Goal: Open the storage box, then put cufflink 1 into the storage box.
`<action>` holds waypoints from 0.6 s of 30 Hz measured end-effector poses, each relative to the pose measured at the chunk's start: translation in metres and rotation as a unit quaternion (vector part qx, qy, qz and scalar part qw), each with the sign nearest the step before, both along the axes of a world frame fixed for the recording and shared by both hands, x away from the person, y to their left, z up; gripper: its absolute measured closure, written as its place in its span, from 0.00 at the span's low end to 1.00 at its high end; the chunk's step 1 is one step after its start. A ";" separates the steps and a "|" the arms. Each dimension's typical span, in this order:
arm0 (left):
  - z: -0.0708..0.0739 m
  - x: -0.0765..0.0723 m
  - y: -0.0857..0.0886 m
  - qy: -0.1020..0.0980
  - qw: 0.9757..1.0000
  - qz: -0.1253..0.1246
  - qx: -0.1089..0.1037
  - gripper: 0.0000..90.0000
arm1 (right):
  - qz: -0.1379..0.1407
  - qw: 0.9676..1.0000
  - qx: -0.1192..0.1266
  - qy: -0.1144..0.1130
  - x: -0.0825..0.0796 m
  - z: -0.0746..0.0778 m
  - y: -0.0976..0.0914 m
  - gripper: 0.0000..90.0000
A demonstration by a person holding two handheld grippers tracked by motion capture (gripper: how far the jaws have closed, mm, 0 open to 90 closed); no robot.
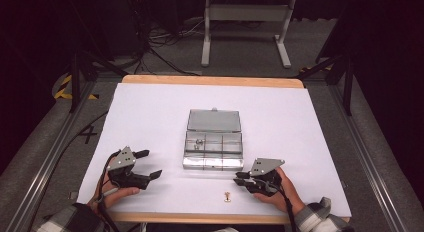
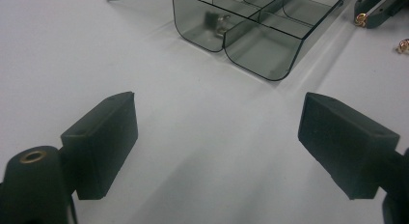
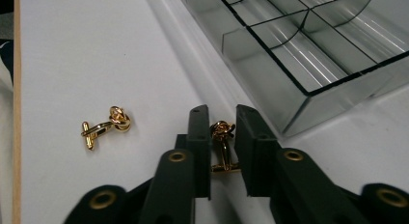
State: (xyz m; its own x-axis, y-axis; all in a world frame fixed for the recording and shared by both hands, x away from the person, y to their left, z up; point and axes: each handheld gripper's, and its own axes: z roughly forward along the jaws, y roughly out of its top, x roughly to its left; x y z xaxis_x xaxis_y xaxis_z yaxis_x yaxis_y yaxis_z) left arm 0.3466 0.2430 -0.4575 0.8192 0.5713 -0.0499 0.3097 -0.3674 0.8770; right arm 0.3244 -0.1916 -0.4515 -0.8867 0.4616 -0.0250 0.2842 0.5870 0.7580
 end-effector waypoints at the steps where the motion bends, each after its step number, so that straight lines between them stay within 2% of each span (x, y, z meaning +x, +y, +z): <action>1: 0.000 0.000 0.000 0.000 1.000 0.000 0.000 0.16 | 0.001 1.000 -0.003 -0.004 -0.001 0.000 0.000 0.89; 11: 0.000 -0.001 0.000 -0.007 1.000 0.001 0.001 0.16 | 0.006 1.000 0.005 -0.012 -0.003 0.002 -0.001 0.90; 18: 0.000 0.000 0.000 0.002 1.000 0.001 -0.001 0.16 | 0.005 1.000 0.009 -0.017 -0.003 0.005 -0.003 0.90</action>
